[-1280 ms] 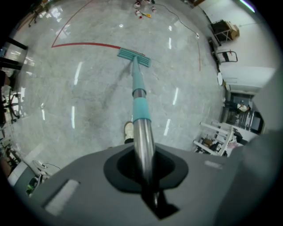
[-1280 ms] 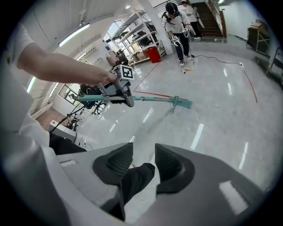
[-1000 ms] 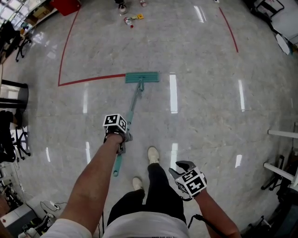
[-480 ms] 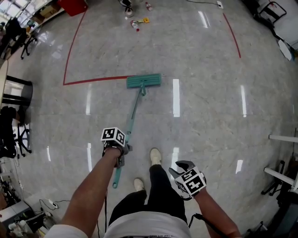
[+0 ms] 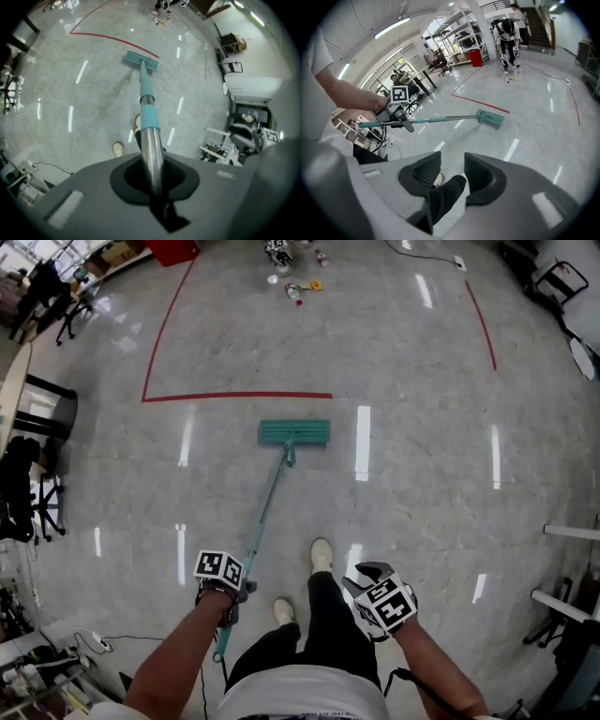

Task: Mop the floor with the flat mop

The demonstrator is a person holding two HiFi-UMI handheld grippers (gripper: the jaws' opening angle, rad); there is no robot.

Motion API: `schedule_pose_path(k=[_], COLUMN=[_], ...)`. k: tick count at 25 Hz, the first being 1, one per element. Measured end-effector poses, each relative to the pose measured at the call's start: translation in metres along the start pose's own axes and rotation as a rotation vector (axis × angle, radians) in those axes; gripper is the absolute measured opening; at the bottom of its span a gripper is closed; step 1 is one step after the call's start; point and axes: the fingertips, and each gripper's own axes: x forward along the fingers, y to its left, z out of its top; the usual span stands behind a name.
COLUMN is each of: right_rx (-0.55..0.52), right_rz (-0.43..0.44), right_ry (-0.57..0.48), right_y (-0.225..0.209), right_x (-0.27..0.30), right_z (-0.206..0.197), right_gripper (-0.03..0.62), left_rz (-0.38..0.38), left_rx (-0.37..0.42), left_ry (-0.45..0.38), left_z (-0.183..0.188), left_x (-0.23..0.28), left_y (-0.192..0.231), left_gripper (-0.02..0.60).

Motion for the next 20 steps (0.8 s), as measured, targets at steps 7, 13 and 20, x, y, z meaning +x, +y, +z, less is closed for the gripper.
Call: schedule_pose_path(k=[7, 13, 20], right_rx=[-0.035, -0.062, -0.070], right_rz=[0.026, 0.043, 0.043], right_ry=[0.027, 0.031, 0.051], right_y=[0.025, 0.038, 0.035], right_x=[0.013, 0.021, 0.022], right_z=[0.003, 0.013, 0.012], right_gripper=[0.160, 0.160, 0.160], left_rz=[0.027, 0.047, 0.061], left_rx=[-0.031, -0.054, -0.070], left_ry=[0.038, 0.058, 0.080], left_z=[-0.059, -0.076, -0.057], left_x=[0.000, 0.005, 0.015], left_y=[0.038, 0.059, 0.069], left_gripper=[0.041, 0.041, 0.041])
